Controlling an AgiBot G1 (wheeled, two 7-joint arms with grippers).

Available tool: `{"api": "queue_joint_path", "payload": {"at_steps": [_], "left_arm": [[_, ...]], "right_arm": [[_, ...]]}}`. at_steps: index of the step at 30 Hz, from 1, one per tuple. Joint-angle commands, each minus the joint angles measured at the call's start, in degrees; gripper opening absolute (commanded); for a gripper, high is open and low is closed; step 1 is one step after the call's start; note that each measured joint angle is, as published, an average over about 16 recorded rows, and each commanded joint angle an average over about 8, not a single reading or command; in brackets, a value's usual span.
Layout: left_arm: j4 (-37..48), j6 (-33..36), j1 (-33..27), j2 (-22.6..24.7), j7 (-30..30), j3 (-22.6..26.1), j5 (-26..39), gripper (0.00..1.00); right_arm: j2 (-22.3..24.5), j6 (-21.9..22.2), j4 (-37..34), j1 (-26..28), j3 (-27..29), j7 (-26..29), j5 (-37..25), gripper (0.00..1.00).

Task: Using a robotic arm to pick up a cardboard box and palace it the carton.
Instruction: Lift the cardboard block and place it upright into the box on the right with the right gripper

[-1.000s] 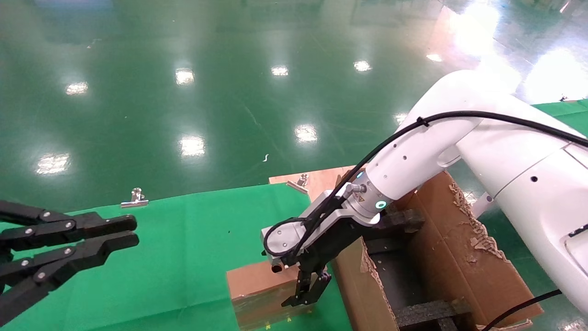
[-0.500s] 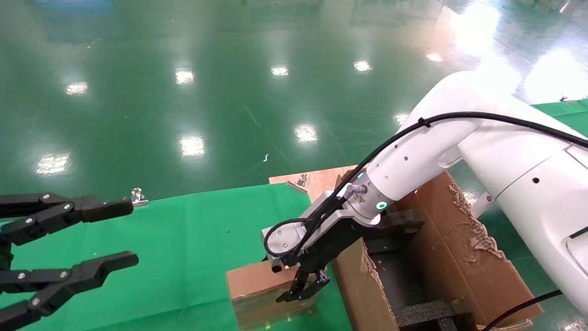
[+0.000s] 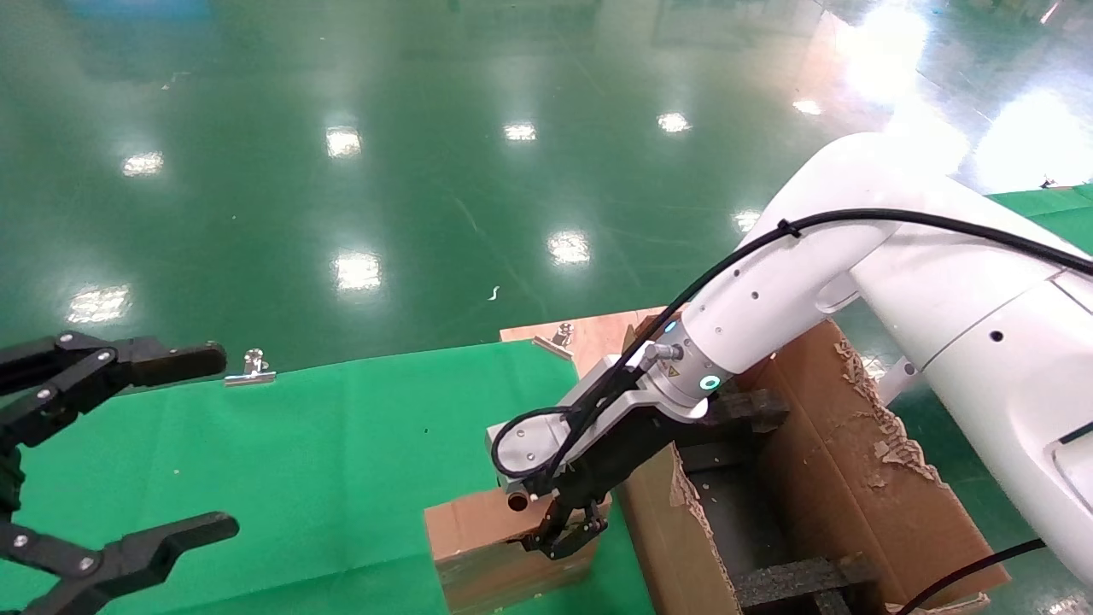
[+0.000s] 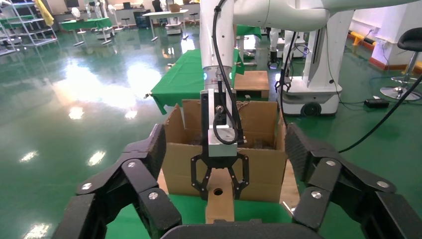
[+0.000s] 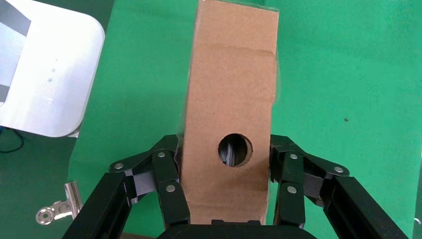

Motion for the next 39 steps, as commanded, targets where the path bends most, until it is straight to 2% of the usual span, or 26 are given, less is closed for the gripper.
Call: {"api": "queue_joint_path", "payload": {"at_steps": [1, 7, 12, 18, 25, 31, 39], "left_arm": [[0.0, 0.0, 0.0, 0.0, 0.0, 0.0, 0.0, 1.0], [0.0, 0.0, 0.0, 0.0, 0.0, 0.0, 0.0, 1.0], [0.0, 0.0, 0.0, 0.0, 0.0, 0.1, 0.0, 1.0], [0.0, 0.0, 0.0, 0.0, 0.0, 0.1, 0.0, 1.0], [0.0, 0.0, 0.0, 0.0, 0.1, 0.1, -0.1, 1.0], [0.0, 0.0, 0.0, 0.0, 0.1, 0.1, -0.1, 1.0], [0.0, 0.0, -0.1, 0.0, 0.1, 0.2, -0.1, 1.0]], "right_arm": [[0.0, 0.1, 0.1, -0.1, 0.0, 0.1, 0.1, 0.0], [0.5, -0.6, -1.9, 5.1, 1.0, -0.7, 2.6, 0.0], [1.1, -1.5, -4.7, 12.7, 0.4, -1.7, 4.8, 0.0], [2.3, -1.9, -8.1, 21.7, -2.7, -3.0, 8.2, 0.0], [4.8, -1.9, -10.7, 27.0, -8.0, -3.5, 12.7, 0.0], [9.8, -1.9, -11.0, 30.2, -12.8, -3.0, 15.1, 0.0], [21.2, -1.9, -7.0, 34.9, -20.6, -0.4, 15.5, 0.0]]}}
